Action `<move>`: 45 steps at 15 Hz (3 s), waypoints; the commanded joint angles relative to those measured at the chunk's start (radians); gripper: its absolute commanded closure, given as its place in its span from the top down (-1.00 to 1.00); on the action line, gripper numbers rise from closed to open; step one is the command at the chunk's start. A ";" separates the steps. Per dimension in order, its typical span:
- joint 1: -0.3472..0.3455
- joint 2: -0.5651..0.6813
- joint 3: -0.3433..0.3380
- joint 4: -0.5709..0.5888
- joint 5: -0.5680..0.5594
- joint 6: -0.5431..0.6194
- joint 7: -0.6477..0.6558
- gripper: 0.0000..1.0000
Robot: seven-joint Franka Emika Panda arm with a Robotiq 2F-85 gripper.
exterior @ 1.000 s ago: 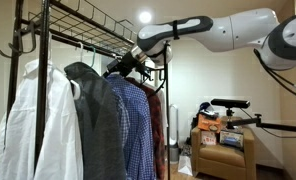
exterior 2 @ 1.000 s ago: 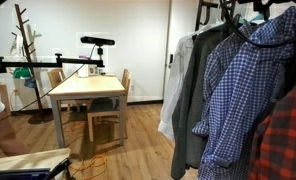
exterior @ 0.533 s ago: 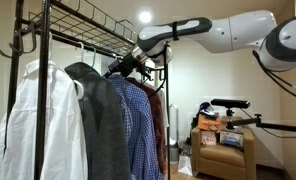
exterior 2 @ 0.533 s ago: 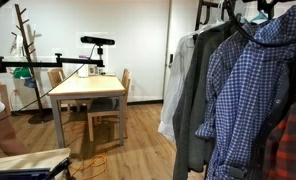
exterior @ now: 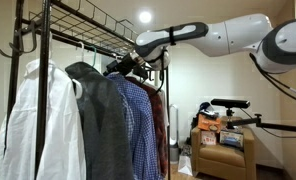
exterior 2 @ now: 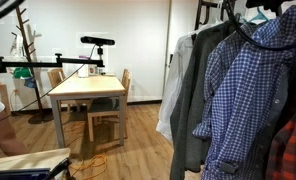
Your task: Unhang the blue checkered shirt on the right side of the rail, hang the blue checkered shirt back on the rail
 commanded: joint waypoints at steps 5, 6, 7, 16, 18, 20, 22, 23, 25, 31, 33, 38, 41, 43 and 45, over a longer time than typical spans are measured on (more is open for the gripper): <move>0.070 -0.026 -0.134 -0.011 -0.166 -0.005 0.115 -0.22; 0.079 -0.029 -0.150 -0.011 -0.187 -0.019 0.128 -0.34; 0.086 -0.030 -0.161 -0.005 -0.201 -0.036 0.140 -0.45; 0.104 -0.090 -0.173 -0.005 -0.195 -0.130 0.177 -0.81; 0.102 -0.103 -0.174 -0.010 -0.195 -0.129 0.185 -0.80; 0.101 -0.106 -0.178 -0.004 -0.199 -0.135 0.198 -0.82; 0.099 -0.108 -0.174 -0.002 -0.195 -0.137 0.198 -0.83; 0.098 -0.109 -0.171 -0.004 -0.191 -0.132 0.197 -0.83; 0.095 -0.116 -0.170 -0.012 -0.185 -0.119 0.201 -0.81; 0.086 -0.148 -0.159 -0.049 -0.144 -0.106 0.195 -0.81; 0.090 -0.159 -0.165 -0.070 -0.145 -0.076 0.203 -0.81; 0.090 -0.219 -0.174 -0.077 -0.154 0.057 0.193 -0.82; 0.102 -0.253 -0.197 -0.112 -0.193 -0.013 0.229 -0.82; 0.103 -0.255 -0.201 -0.125 -0.200 -0.049 0.236 -0.84; 0.097 -0.251 -0.190 -0.132 -0.177 -0.095 0.216 -0.83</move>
